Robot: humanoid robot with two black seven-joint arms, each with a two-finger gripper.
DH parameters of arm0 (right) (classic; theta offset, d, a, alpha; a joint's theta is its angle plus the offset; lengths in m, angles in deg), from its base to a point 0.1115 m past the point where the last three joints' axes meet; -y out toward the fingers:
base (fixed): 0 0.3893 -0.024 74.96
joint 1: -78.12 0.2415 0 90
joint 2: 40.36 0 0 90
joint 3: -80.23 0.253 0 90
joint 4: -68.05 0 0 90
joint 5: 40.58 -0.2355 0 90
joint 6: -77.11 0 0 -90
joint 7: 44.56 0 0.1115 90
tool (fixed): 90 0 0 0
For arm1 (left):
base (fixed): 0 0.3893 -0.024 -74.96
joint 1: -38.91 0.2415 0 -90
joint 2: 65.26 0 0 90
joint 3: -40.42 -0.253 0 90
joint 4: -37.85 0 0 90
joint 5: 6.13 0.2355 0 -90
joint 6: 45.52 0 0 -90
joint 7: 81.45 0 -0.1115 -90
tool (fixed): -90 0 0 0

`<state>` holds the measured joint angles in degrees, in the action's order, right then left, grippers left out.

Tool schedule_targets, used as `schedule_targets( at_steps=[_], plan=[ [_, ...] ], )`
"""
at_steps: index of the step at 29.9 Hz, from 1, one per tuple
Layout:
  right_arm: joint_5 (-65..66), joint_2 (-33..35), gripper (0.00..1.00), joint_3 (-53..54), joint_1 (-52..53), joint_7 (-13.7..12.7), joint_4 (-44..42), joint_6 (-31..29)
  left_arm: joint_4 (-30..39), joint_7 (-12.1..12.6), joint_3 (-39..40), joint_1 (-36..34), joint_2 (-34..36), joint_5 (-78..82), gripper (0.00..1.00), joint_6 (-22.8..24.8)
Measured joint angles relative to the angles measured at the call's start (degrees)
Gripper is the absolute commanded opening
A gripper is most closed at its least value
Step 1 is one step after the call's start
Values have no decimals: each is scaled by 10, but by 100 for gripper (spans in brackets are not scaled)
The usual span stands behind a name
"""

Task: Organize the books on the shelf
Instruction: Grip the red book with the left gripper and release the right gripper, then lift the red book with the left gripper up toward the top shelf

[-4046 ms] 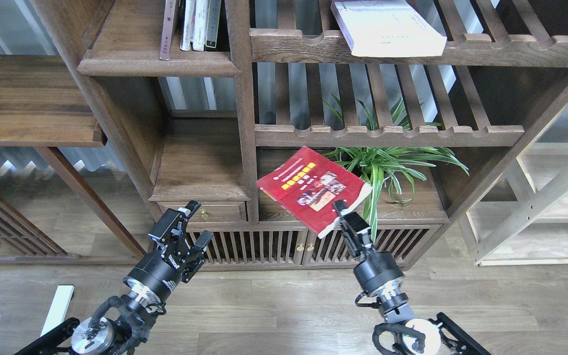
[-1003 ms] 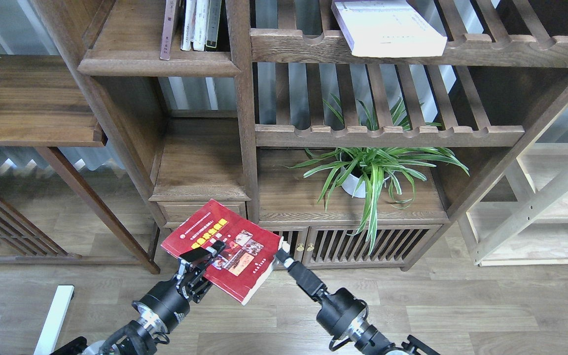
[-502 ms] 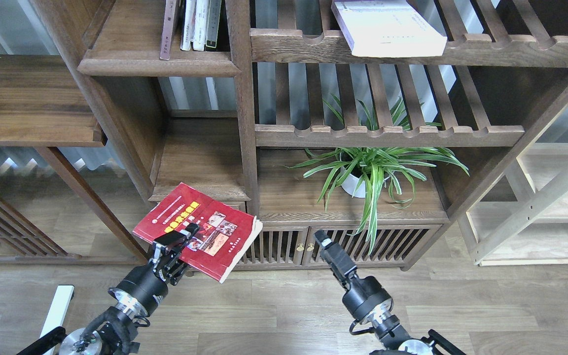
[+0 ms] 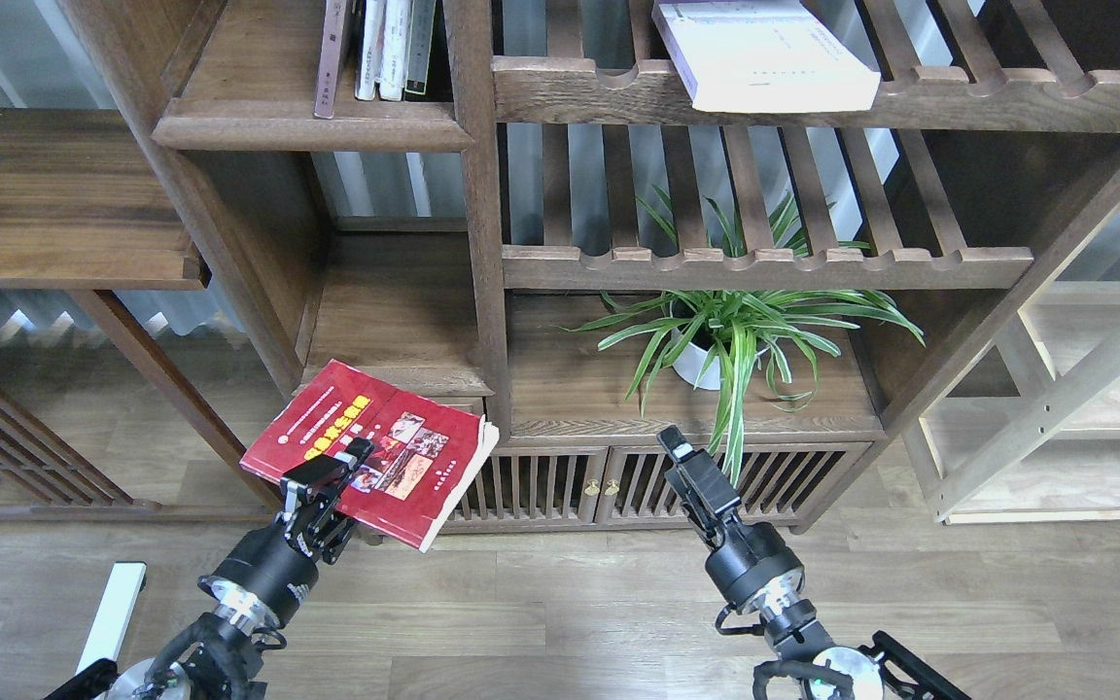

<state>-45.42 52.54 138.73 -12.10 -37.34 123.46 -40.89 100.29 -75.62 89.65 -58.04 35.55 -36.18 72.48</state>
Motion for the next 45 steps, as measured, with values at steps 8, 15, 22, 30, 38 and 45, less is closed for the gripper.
schedule_targets(
  at_steps=[8,15,22,30,38,45],
  plan=[
    [-1,5,99,6,17,0,-5,0,1,-2,43,-2,18,119,3,0],
    [-3,8,99,22,25,0,-29,0,22,-2,166,-1,26,374,3,0],
    [-27,13,99,27,42,0,-31,0,122,1,246,8,29,520,3,0],
    [-60,31,99,27,75,-1,-51,0,208,27,320,8,39,654,3,0],
    [-80,36,99,27,97,-2,-63,0,282,70,374,4,49,721,2,0],
    [-91,40,99,27,118,-2,-85,0,302,94,433,-5,58,741,2,0]
  ],
)
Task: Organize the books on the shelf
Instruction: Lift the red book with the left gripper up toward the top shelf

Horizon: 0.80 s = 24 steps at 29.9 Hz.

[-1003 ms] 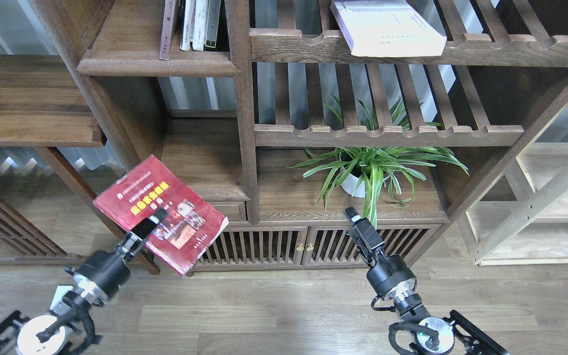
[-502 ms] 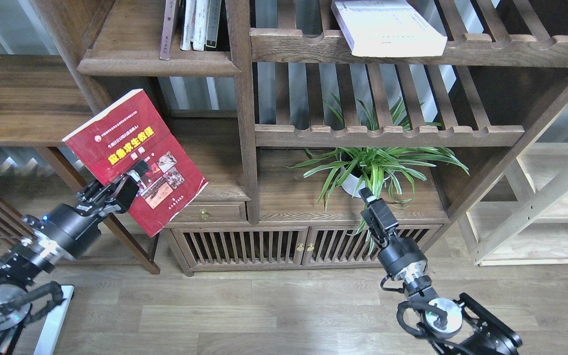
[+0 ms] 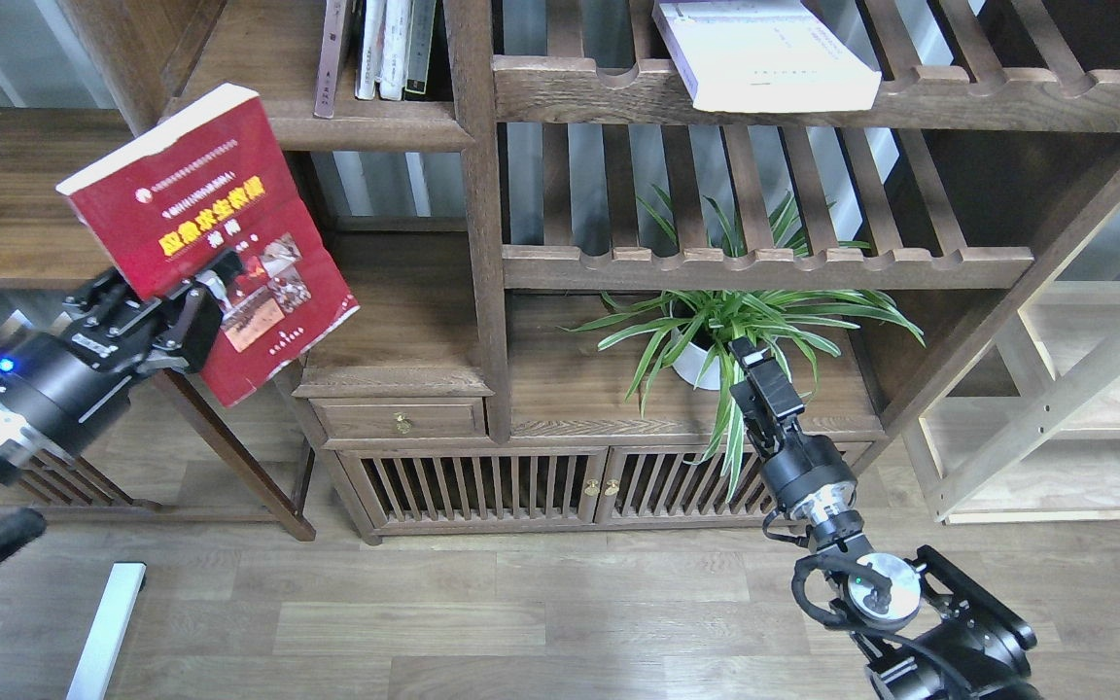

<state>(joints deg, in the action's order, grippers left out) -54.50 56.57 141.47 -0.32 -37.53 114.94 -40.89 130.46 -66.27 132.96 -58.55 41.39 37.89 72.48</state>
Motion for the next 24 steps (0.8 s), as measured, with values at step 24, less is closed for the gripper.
schedule_targets(
  at_steps=[24],
  plan=[
    [0,-2,100,0,-9,9,-47,0,-71,86,27,-218,92,1,3,0]
  ],
)
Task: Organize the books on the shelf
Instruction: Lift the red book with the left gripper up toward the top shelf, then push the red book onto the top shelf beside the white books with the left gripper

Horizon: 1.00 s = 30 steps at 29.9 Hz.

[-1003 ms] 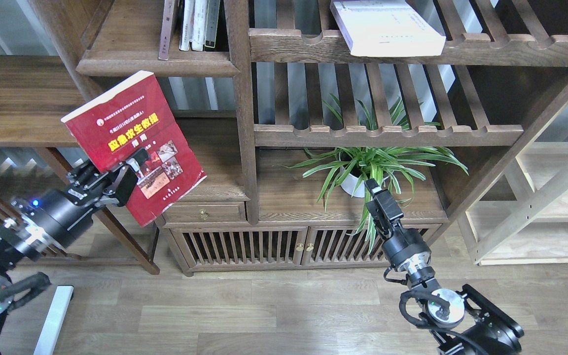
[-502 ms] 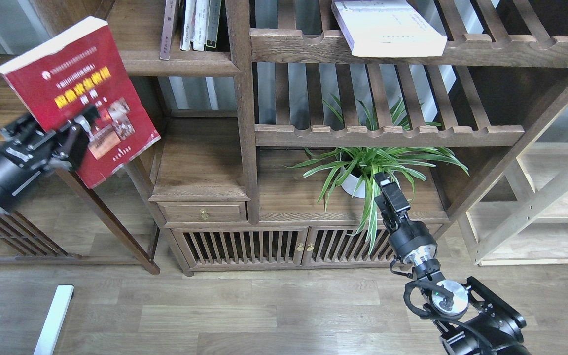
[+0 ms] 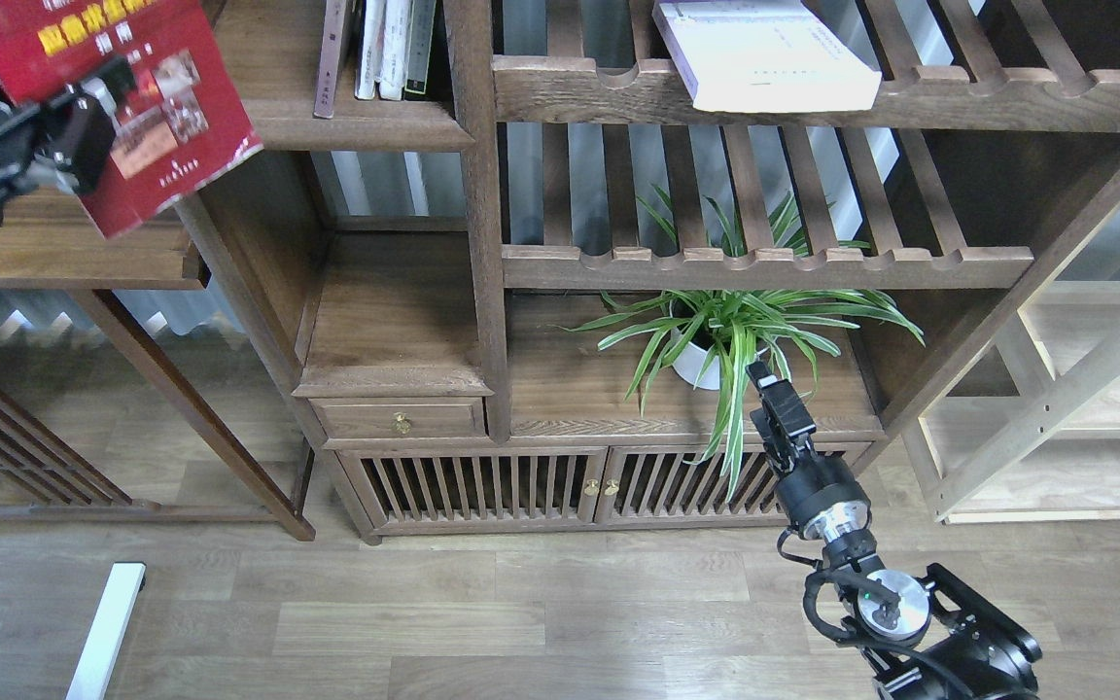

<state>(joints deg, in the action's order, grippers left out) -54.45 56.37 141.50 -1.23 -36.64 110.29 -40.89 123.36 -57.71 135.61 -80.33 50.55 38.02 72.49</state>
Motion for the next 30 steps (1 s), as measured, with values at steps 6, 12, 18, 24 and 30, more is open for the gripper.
schedule_targets(
  at_steps=[6,12,18,24,30],
  plan=[
    [0,0,100,0,-5,0,1,0,-33,9,-18,-51,1,-1,3,0],
    [-1,2,100,0,-9,0,2,0,-78,10,-61,-118,1,-4,3,0],
    [-1,12,100,3,-9,0,4,0,-135,9,-110,-187,1,-4,3,0],
    [-1,25,100,4,-14,-1,4,0,-175,4,-150,-235,-5,-4,4,0],
    [-1,29,100,7,-20,0,5,0,-229,1,-184,-288,-17,-10,4,0]
  ],
)
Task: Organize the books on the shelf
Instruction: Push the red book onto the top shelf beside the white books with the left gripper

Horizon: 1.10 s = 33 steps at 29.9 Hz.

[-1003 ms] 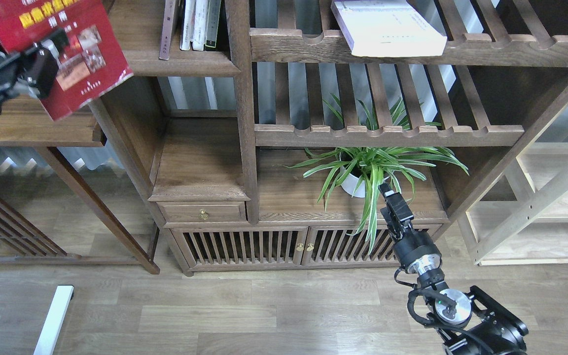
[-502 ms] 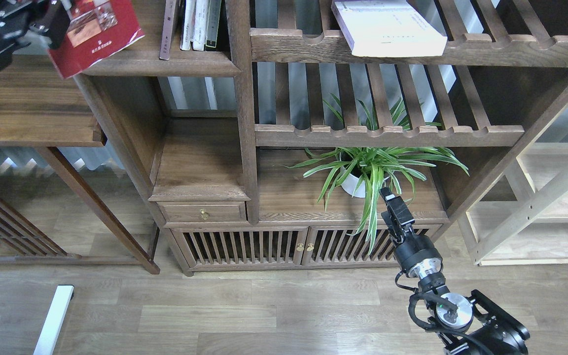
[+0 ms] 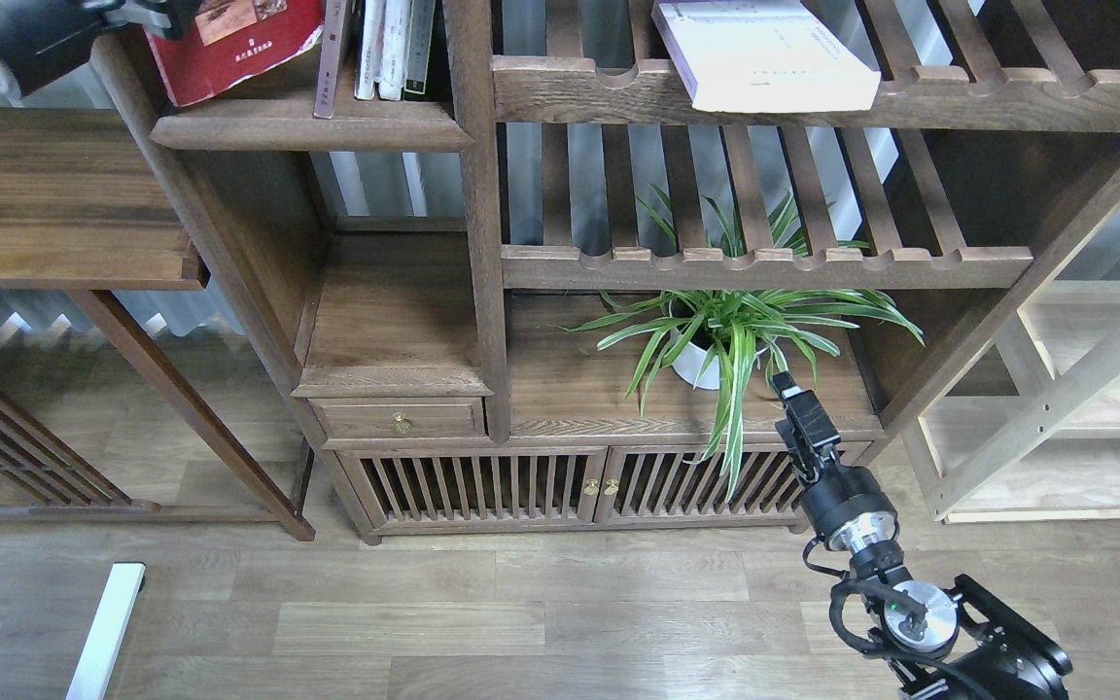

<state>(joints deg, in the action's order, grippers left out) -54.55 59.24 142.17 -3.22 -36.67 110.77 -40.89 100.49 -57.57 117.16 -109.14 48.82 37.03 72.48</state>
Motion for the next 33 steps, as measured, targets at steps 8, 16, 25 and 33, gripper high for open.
schedule_targets(
  at_steps=[8,16,25,33],
  plan=[
    [0,11,100,5,-4,-1,4,0,-42,-2,-1,-20,-10,-3,4,0],
    [0,15,100,5,-10,-1,9,0,-70,-10,-12,-28,-24,-9,4,0],
    [0,18,100,6,-25,-1,13,0,-150,-28,-48,-79,-50,-9,4,0],
    [-1,26,100,6,-37,-1,14,0,-172,-38,-54,-88,-64,-10,3,0]
  ],
)
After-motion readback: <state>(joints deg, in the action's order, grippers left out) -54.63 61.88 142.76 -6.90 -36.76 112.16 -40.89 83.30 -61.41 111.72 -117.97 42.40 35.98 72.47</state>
